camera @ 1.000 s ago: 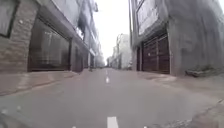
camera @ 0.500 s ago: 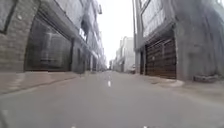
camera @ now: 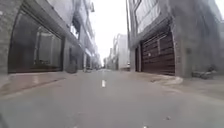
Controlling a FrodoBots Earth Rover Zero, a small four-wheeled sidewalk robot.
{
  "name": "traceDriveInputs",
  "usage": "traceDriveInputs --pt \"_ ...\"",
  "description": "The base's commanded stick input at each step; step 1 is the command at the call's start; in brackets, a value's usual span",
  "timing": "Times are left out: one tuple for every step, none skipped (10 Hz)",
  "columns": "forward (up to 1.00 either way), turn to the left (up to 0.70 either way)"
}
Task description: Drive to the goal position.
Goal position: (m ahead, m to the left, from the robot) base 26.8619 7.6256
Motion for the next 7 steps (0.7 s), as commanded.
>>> traceDriveInputs --pt "0.85 0.0" --pt "0.85 -0.11" --pt "0.85 -0.34" --pt "0.85 -0.29" --pt "0.85 -0.12" --pt "0.85 0.0" --pt "0.85 0.0"
